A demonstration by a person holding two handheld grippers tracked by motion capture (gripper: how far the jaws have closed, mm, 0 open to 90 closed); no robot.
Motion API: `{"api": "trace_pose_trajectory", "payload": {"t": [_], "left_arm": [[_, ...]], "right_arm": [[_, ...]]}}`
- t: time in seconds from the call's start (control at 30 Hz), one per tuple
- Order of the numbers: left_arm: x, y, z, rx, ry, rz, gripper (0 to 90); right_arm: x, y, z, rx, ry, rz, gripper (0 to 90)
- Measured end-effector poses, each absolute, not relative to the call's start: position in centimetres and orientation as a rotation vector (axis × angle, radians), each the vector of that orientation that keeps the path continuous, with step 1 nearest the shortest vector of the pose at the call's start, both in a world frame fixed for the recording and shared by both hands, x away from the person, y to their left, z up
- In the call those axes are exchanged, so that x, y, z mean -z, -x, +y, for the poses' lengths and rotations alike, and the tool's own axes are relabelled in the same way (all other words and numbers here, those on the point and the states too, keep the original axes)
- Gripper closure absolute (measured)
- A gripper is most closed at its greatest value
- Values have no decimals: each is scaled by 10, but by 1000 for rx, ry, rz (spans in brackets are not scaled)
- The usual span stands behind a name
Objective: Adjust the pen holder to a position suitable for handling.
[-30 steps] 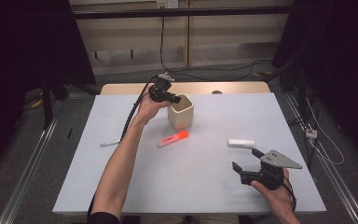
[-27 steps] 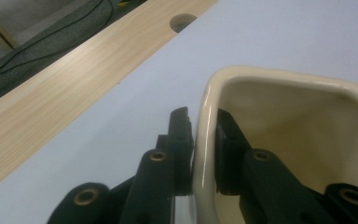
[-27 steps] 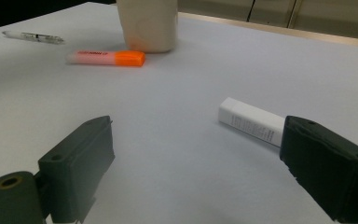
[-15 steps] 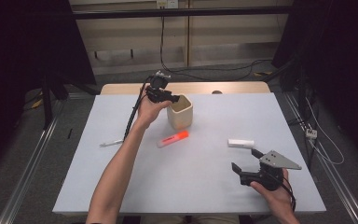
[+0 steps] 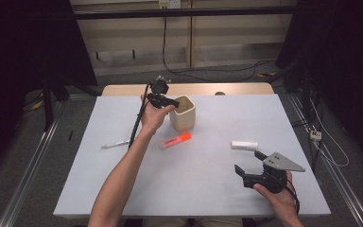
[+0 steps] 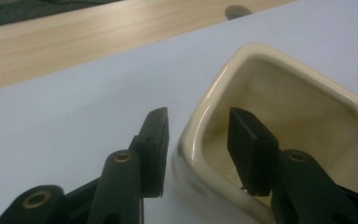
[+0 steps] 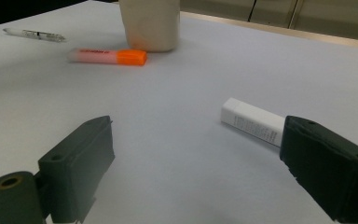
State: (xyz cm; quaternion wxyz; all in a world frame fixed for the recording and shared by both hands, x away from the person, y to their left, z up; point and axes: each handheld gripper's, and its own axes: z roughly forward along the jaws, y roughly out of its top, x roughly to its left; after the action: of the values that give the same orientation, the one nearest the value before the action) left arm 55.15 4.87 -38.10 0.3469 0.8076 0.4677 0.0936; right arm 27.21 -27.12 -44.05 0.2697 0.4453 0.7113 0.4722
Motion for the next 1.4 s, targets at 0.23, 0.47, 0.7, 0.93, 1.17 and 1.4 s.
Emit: {"api": "trace_pose_trajectory", "payload": {"t": [0.23,0.47,0.7,0.93,1.17,1.4], "left_arm": [[380,-549,44,-283,-2068,1343,652],[378,-553,43,-298,-2124,1306,730],[378,-564,46,-230,-2185,1189,739],[377,-577,49,-203,-2262,973,757],[374,-583,43,-216,-2281,791,764],[375,-590,50,-212,-2304,721,793]], "right_arm": [[440,-271,-271,-1274,-1198,1917,94],[440,-272,-271,-1274,-1197,1920,95],[440,-272,-272,-1275,-1203,1912,94],[441,-272,-272,-1272,-1204,1915,94],[441,-273,-273,-1269,-1217,1909,93],[442,-272,-275,-1266,-1224,1902,93]]}}
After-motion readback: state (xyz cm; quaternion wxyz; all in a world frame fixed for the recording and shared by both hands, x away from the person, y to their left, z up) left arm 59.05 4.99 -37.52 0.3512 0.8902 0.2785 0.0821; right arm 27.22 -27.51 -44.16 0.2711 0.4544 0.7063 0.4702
